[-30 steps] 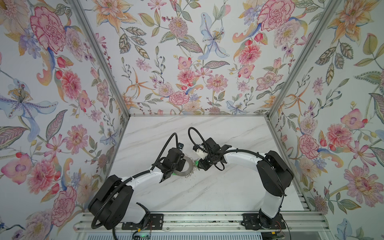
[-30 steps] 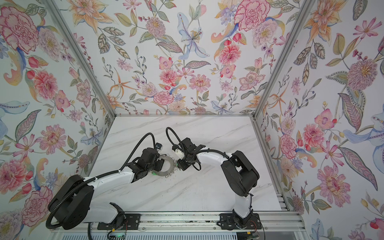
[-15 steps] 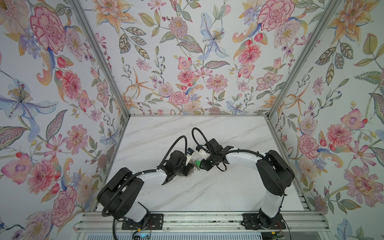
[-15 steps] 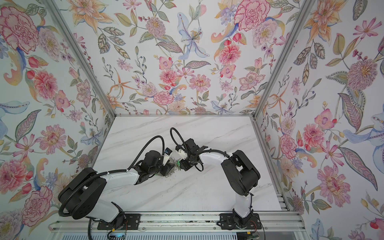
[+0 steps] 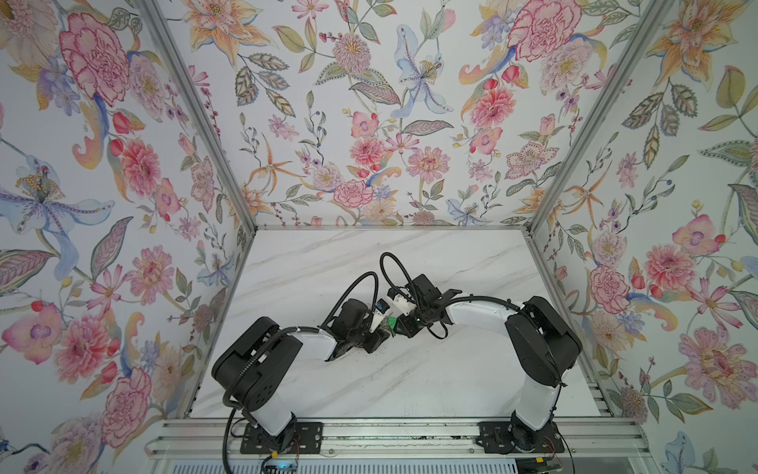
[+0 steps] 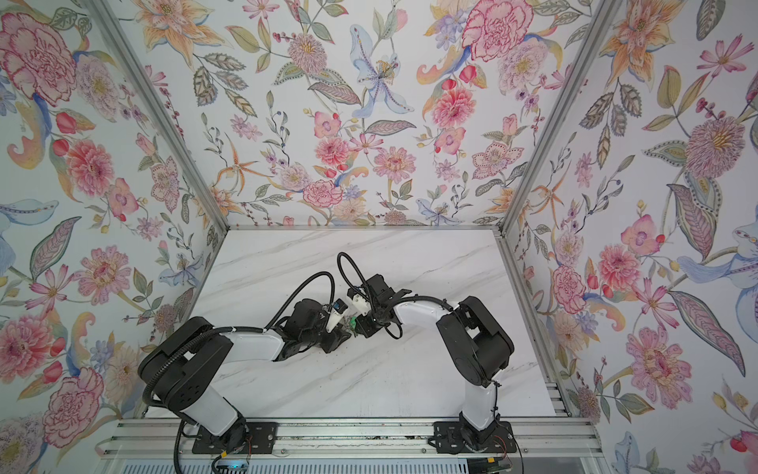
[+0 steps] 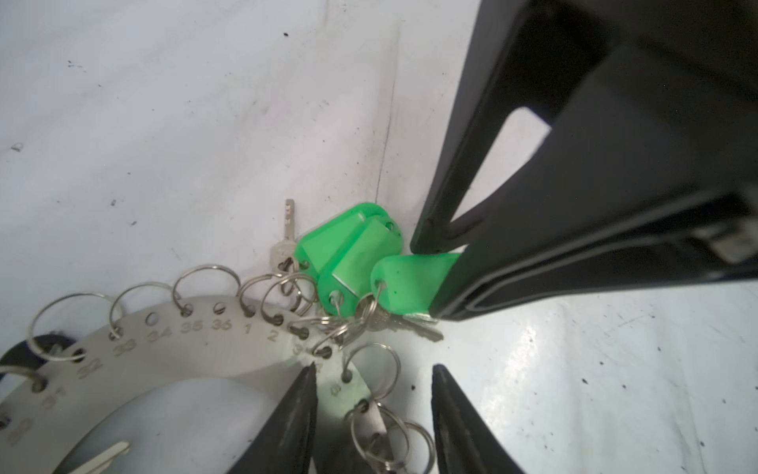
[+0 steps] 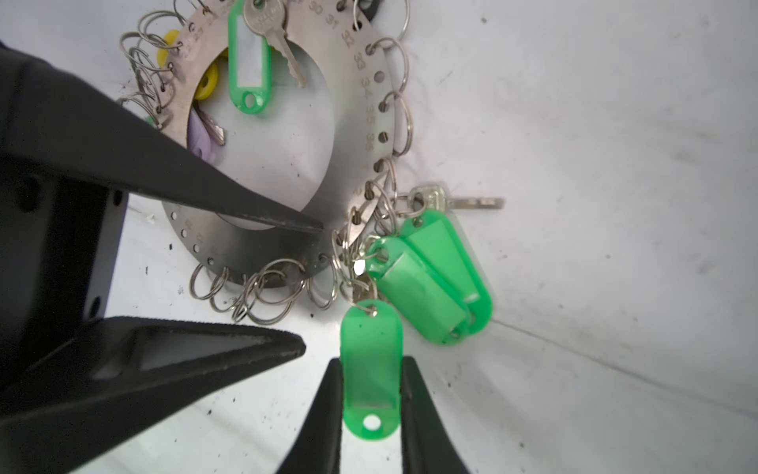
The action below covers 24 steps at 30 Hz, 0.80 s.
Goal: Remove the keys from the keyring
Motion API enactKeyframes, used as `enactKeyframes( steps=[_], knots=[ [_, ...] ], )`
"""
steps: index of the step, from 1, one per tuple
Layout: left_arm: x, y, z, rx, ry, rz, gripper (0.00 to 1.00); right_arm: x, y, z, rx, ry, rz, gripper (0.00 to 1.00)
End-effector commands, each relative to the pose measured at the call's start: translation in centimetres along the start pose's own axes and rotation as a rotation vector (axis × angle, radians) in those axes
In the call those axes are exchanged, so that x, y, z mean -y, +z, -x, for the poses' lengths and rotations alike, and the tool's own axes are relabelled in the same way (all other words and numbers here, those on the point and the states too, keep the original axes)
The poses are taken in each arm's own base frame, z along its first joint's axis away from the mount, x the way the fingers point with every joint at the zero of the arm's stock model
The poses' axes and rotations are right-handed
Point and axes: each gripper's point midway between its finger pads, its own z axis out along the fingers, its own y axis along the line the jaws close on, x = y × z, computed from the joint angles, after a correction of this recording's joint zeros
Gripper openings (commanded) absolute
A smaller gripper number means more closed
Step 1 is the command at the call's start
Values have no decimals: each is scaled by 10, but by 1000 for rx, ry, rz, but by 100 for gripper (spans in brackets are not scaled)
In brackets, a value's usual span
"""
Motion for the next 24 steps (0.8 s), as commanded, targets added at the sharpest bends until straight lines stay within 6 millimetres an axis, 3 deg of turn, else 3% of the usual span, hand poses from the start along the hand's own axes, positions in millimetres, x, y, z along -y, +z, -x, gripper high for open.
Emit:
enactKeyframes(
  steps=[1,10,16,24],
  knots=[
    [-5,-4,8,28,27,-25,47,-1,-3,-4,9,12,12,15],
    [-8,-2,17,27,50,-57,45,1,-3,-3,7,16,12,15],
    [-8,6,19,7,69,-80,34,2,-4,-1,15,16,14,15],
    [-10,13,11,-32,69,-88,29,2,-7,-1,20,15,9,15]
  ],
)
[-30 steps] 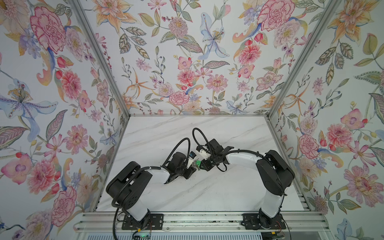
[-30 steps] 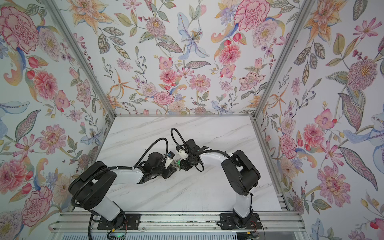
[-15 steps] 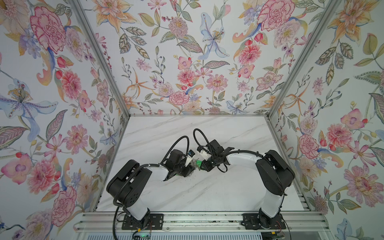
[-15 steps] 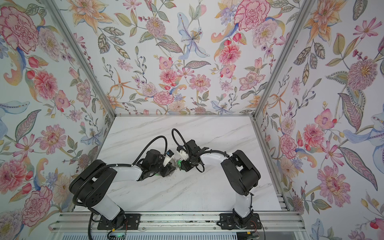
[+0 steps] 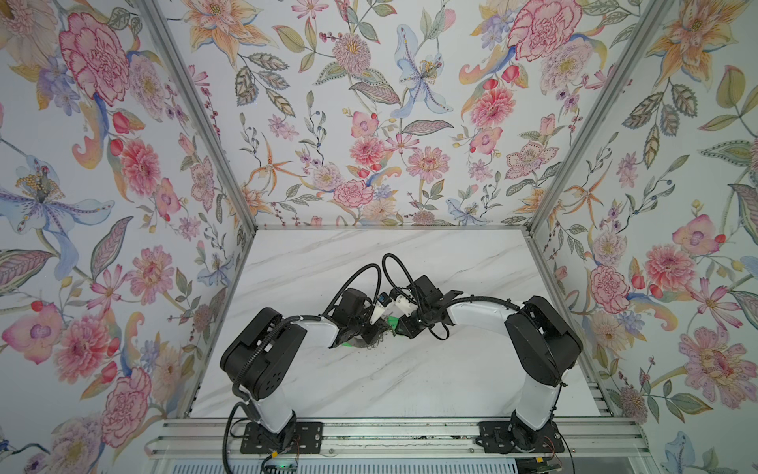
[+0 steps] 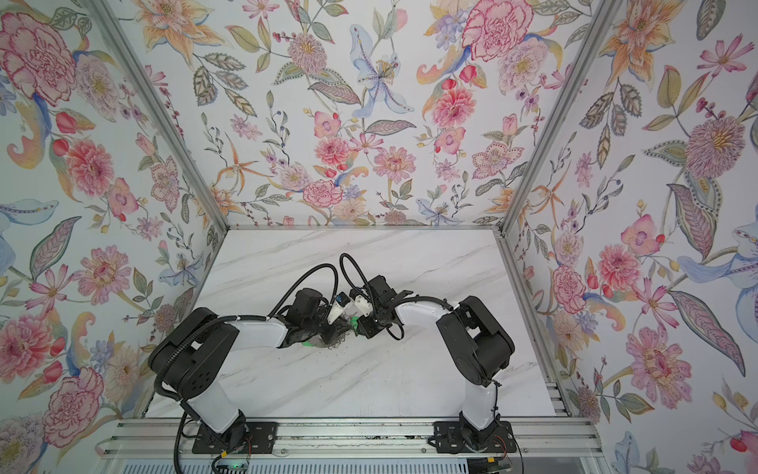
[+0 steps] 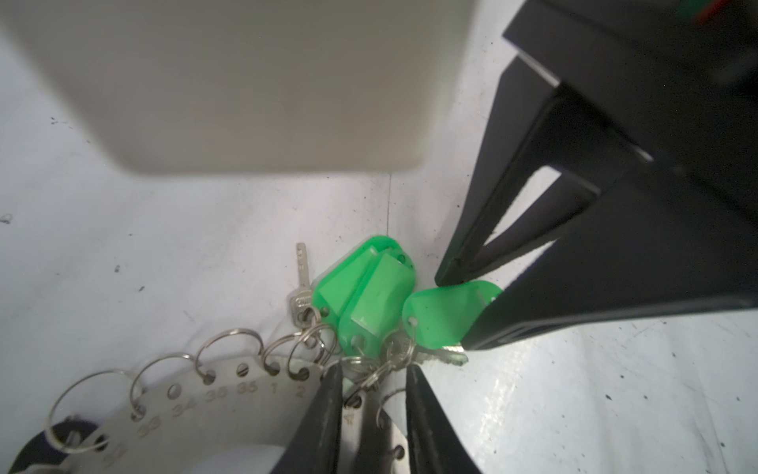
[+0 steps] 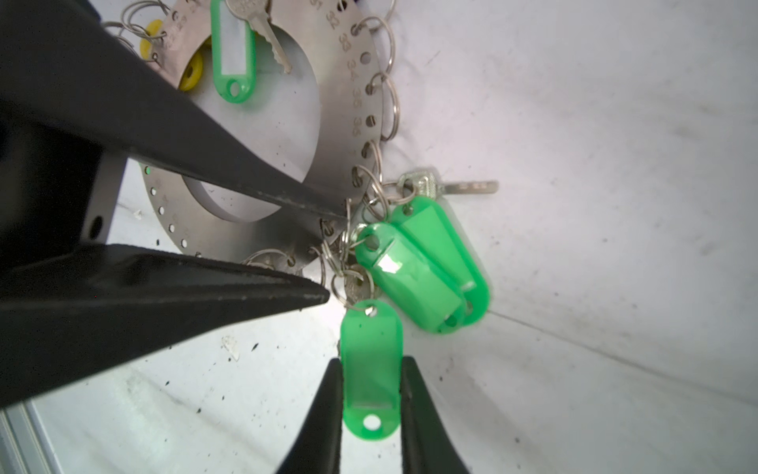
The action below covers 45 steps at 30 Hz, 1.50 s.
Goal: Remove the keys from the keyring
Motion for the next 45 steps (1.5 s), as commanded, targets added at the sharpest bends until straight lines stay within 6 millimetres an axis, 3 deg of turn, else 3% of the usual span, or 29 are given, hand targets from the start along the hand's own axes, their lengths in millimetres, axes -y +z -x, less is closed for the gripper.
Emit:
enactKeyframes(
  steps=[1,14,26,36,45],
  knots=[
    [0,2,-2,-21,11,-21,29,-1,-8,4,25,1,9,15],
    [-6,-9,-3,-9,-9,8,5,2,-6,5,19,6,0,15],
    [-3,-25,15,63,-17,-6,1,2,-16,7,45,3,-14,15],
    [6,-47,40,146,-2,-23,0,-12,-36,28,130,-1,32,15],
    [11,-63,51,174,16,-20,0,-17,-46,32,183,4,109,23]
  ],
)
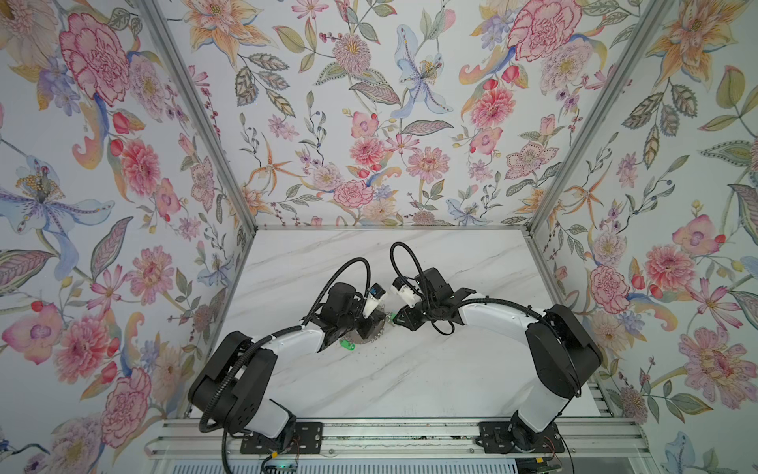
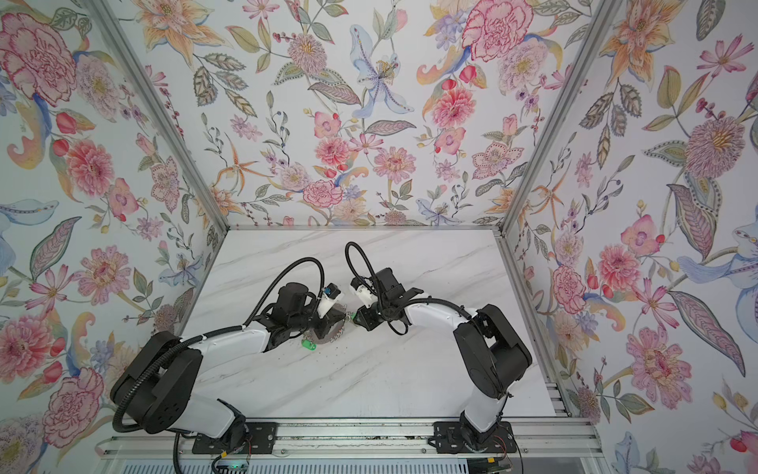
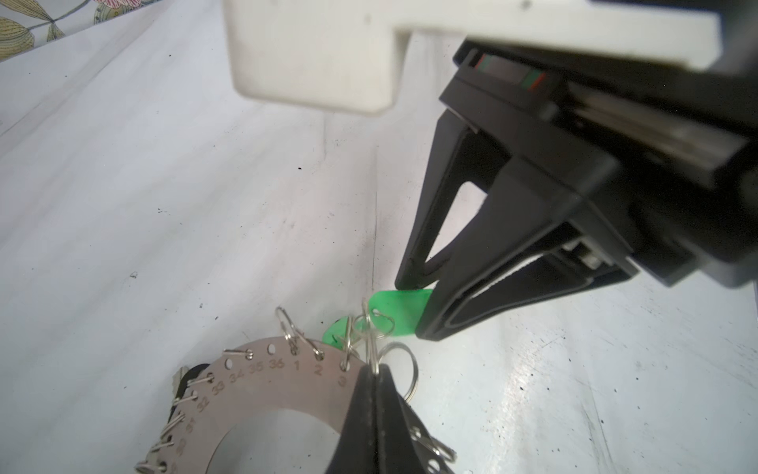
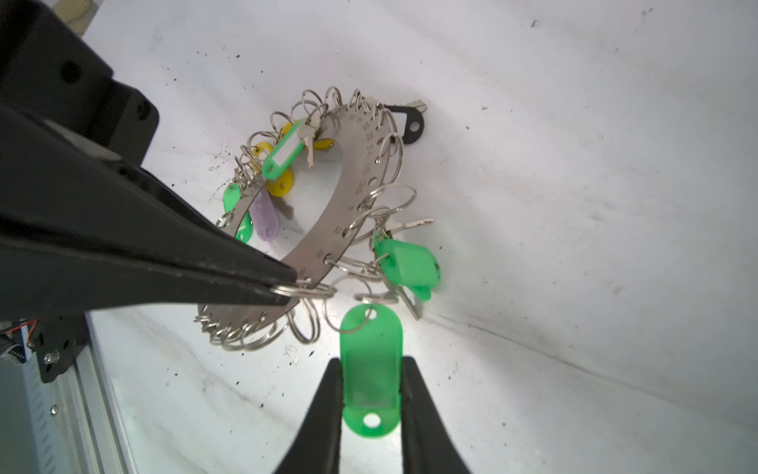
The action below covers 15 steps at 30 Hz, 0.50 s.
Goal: Remove the keys from the keyring
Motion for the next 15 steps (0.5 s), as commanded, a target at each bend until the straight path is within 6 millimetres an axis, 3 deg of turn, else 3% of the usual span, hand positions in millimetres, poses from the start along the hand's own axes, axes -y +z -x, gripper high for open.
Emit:
enactKeyframes(
  steps=[1,7,15],
  knots=[
    [4,-10,6,22,-3,-22,0,-6,-6,0,22,16,51,24],
    [6,-17,14,35,8,-27,0,3,-9,3,69,45,114,32],
    [10,-20,15,27,17,-44,0,-9,-14,10,130,31,237,42]
  ],
)
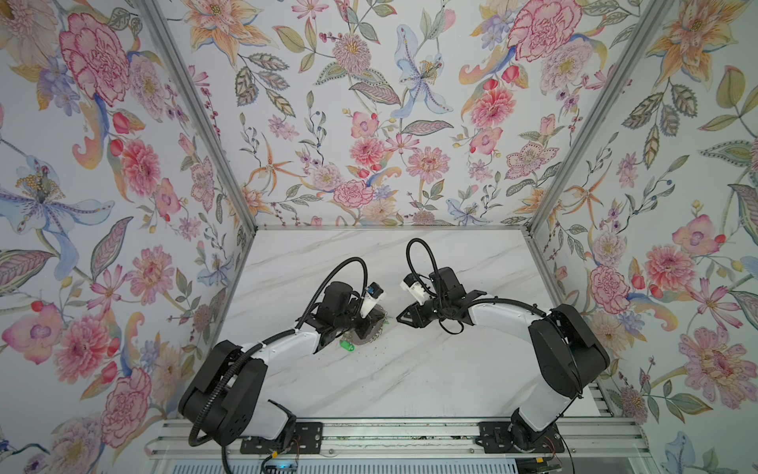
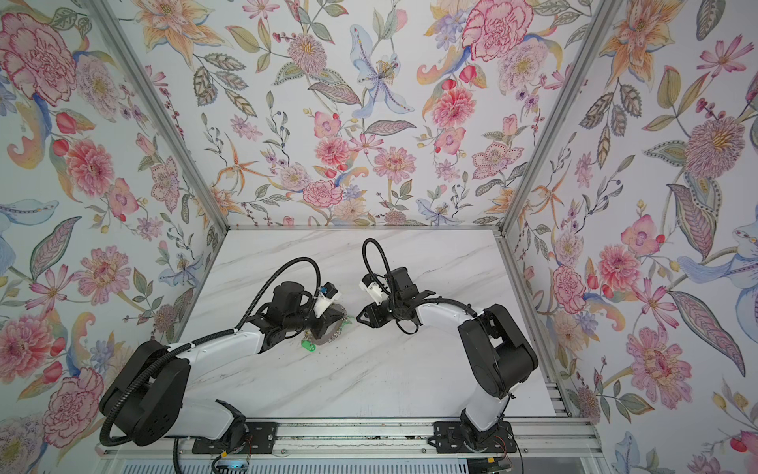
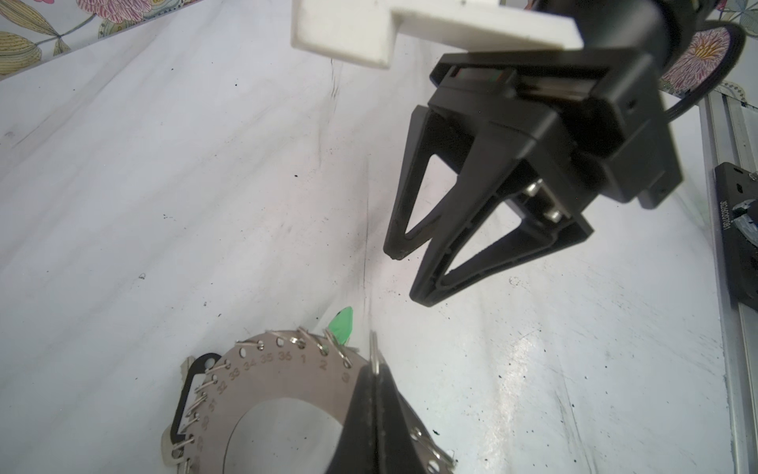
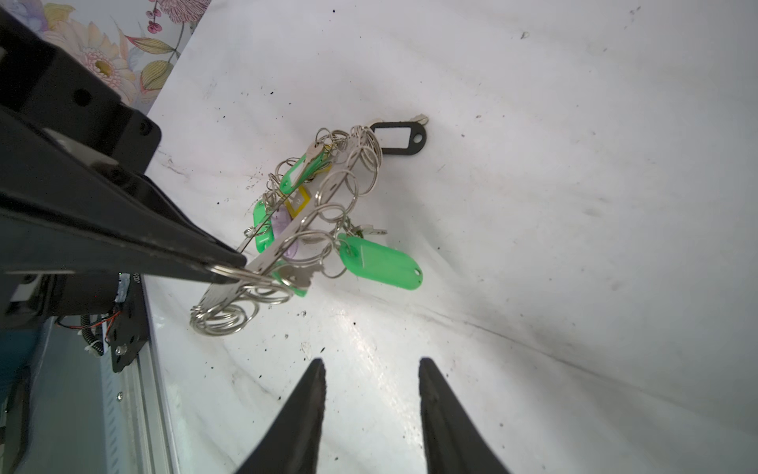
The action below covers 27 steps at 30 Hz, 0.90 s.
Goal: Remove the keys from the keyring
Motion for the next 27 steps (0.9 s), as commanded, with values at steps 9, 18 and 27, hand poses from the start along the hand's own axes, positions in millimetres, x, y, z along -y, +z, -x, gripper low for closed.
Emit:
enactKeyframes(
  steps=[9,18,27],
  knots=[
    [7,-13,21,55,24,-35,0,-37,7,1,39,-36,276,39],
    [16,-16,32,81,17,-85,0,-37,16,-9,35,-42,308,39],
    [18,-20,48,108,20,-103,0,-36,20,-10,64,-59,313,39]
  ],
)
